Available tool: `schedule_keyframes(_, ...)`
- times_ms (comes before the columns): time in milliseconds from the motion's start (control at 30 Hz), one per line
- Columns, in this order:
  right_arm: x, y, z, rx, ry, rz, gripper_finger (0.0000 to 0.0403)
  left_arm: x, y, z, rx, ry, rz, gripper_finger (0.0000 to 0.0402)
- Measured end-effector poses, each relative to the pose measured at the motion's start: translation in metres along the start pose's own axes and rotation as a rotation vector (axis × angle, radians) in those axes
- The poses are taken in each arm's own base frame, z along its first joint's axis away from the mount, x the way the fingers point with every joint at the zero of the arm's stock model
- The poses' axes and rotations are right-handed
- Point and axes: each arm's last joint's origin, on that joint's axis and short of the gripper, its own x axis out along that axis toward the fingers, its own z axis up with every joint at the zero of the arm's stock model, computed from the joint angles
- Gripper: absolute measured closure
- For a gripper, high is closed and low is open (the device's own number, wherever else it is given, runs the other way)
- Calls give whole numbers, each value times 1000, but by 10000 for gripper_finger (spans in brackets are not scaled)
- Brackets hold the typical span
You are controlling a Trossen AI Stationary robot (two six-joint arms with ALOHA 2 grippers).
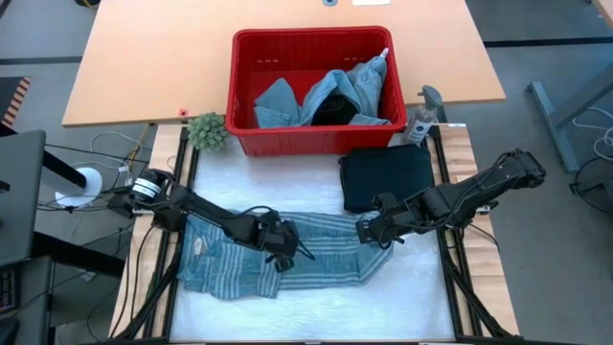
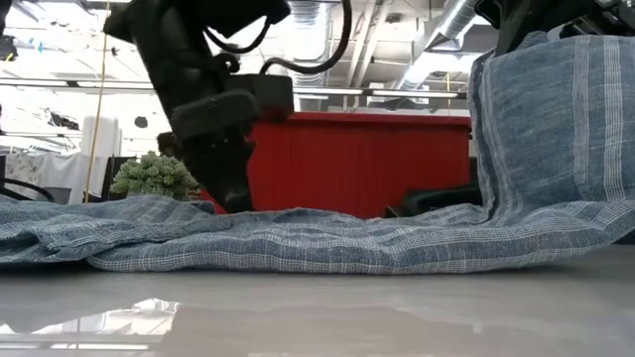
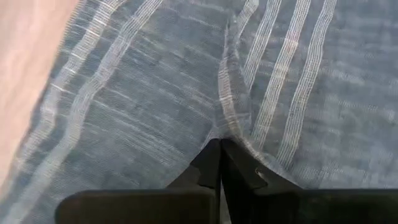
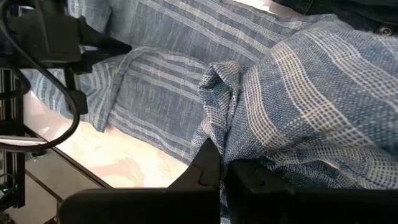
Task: Fold Laundry from Bin
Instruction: Fold the blue polo shirt
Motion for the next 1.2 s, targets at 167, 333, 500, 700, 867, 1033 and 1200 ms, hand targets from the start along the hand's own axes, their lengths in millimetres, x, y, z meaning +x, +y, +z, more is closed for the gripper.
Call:
schedule_keyframes(167,0,0,0,-5,0,1,378,8,9,4,-78,-39,-31,401)
schedule_keyframes(333,0,0,0,-9,0,2,378,21,9,8,-129,-50,-62,401)
schedule_keyframes(500,0,2,0,-26,1,27,378,34,6,8,-143,-48,-73,401)
schedule_keyframes(700,-1,5,0,-37,-16,61,378,38,-2,19,-142,-61,-101,401)
schedule_keyframes(867,-1,6,0,-44,-17,66,378,35,-7,37,-175,-144,-146,401)
schedule_keyframes(1033,-1,16,2,-86,-25,167,378,30,-2,52,-180,-158,-147,401)
schedule_keyframes(1200,-2,23,6,-101,-41,234,378,-10,1,81,-120,-119,-161,401)
